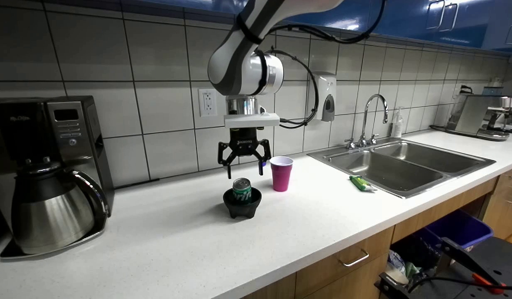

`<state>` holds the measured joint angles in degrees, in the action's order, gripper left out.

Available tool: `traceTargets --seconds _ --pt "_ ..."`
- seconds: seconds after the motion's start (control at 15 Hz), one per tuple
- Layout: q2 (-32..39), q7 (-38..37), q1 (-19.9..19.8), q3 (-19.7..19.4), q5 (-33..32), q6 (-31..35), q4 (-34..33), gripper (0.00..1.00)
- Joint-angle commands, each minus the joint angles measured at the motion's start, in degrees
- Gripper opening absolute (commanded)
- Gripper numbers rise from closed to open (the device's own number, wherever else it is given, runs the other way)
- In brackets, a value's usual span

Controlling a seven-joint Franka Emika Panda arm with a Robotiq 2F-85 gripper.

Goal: Put the green can inside the black bowl

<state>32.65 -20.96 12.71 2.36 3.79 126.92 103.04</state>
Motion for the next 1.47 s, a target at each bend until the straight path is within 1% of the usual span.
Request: traceTargets --seconds 0.0,0.4,0.67,1.07,1.4 --pt "-7.32 2.33 -1.40 0.77 0.97 3.81 9.18 1.00" --pt "-16.03 4.98 -3.02 0.91 1.57 9.39 20.69 1.00" --pt "-22.85 7.73 -4.43 1.24 2.75 11.75 28.28 1.00" --pt "-34.80 12.18 -5.40 1.18 3.78 11.96 38.99 1.00" --pt "-44.49 15.97 -5.40 0.66 5.86 11.11 46.41 1.00"
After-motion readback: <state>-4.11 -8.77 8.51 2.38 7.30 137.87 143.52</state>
